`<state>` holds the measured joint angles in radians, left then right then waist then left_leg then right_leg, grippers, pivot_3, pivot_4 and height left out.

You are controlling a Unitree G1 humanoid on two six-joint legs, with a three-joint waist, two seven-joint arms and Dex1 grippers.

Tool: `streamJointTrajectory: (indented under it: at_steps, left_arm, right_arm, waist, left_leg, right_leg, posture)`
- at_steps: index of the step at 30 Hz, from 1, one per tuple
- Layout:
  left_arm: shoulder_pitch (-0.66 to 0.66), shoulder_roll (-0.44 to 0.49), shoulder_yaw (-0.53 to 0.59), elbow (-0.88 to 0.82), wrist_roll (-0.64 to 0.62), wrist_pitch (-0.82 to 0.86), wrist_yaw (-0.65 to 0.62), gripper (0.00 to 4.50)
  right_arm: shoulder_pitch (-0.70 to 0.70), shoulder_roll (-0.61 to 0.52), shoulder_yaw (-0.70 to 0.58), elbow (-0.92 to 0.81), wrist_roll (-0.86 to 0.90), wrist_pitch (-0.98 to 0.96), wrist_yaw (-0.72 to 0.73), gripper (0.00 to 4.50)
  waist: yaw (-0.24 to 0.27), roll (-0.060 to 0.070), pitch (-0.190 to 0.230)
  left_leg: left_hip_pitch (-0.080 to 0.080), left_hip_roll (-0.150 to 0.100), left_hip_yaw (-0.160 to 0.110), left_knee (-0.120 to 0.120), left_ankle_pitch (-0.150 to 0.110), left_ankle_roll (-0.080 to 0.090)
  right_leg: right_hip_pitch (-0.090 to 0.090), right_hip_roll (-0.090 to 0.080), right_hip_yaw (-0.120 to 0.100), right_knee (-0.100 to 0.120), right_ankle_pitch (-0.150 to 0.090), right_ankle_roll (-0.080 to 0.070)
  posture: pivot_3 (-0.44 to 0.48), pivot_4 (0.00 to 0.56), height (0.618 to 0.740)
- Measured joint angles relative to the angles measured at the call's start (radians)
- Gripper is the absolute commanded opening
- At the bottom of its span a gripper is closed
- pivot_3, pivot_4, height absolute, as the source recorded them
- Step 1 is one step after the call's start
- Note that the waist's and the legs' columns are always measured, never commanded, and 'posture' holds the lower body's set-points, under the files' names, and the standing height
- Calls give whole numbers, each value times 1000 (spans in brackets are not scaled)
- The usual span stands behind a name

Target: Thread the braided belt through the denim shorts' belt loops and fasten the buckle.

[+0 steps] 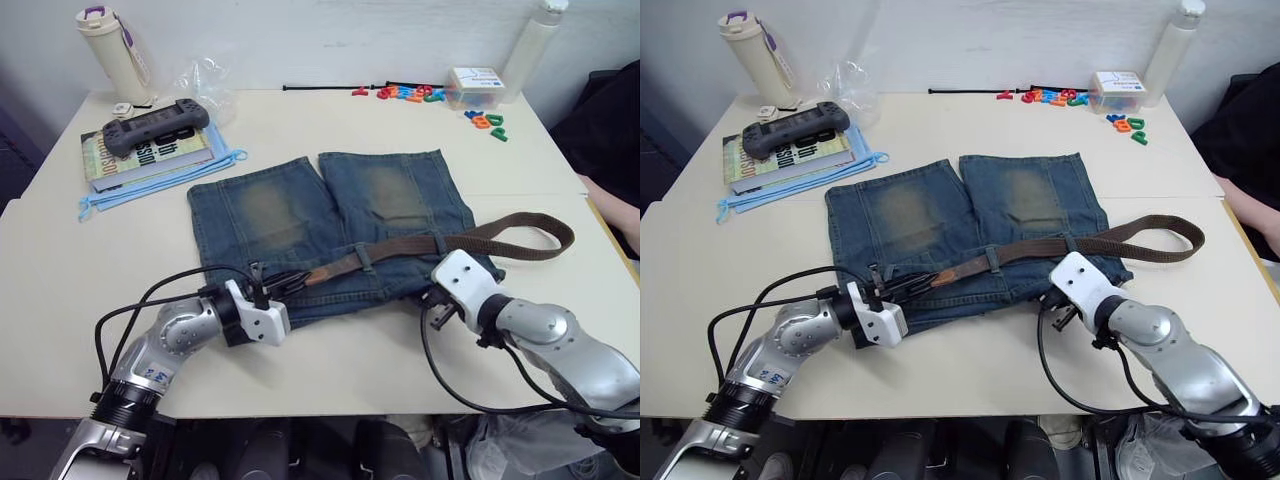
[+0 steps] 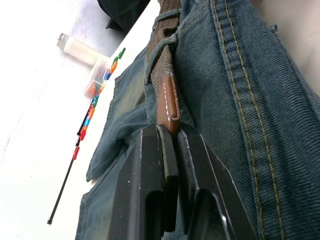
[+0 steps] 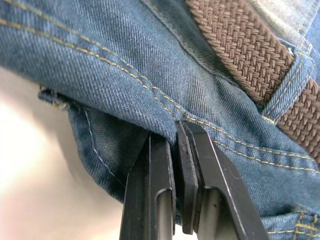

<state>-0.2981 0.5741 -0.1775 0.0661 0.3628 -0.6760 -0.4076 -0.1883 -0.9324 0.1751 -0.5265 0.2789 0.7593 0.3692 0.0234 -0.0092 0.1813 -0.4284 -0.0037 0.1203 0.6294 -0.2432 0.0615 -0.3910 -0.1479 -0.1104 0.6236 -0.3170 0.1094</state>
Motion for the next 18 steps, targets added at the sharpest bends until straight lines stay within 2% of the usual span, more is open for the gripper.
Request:
streamJointTrajectory:
  at_steps: [4,8,18]
  left_arm:
    - [1,19,1,-8,3,9,-1,0]
    - [2,24,1,-9,3,19,-1,0]
    - [2,25,1,-21,3,38,-2,0]
  right_arm:
    - [-28,-73,4,133,-99,-111,59,44]
    - [-43,-100,-9,244,-182,-206,110,44]
    - [-92,-71,-9,356,-292,-303,170,44]
  waist:
    - [3,0,0]
    - [2,0,0]
    - [0,0,0]
  left_leg:
    - [0,0,1,2,0,0]
    - [0,0,1,1,0,0]
    - [0,0,2,2,0,0]
  right_leg:
    - [0,0,-4,0,1,1]
    - [1,0,-4,0,1,1]
    - [1,0,-7,1,1,1]
  posture:
    - [0,150,718]
    - [0,150,718]
    - [0,150,718]
